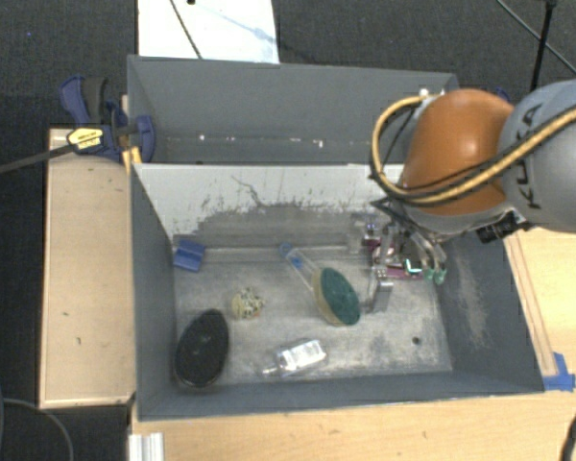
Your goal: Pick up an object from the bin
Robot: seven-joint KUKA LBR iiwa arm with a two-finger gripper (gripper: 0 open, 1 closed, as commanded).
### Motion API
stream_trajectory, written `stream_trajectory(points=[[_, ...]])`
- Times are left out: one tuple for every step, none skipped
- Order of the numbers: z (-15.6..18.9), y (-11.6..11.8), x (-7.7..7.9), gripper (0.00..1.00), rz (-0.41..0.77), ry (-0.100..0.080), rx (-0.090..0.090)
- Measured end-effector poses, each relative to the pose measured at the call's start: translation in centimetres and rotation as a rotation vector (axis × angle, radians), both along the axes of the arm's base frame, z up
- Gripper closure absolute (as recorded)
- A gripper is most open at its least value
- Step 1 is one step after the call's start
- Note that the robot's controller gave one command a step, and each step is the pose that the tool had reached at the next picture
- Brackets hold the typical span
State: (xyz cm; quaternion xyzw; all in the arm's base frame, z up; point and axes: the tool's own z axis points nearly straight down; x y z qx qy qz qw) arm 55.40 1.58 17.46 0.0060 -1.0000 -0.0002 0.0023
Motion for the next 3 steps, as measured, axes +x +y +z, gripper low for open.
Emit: stream_trajectory(points=[[-9.5,0.1,-2.0,0.0,-0.089,-0.004,0.0],[-9.2,0.1,-1.9,1.0,-0.089,-0.006,0.0],[8.1,0.0,-3.4,1.0,-0.134,-0.015,0.001]])
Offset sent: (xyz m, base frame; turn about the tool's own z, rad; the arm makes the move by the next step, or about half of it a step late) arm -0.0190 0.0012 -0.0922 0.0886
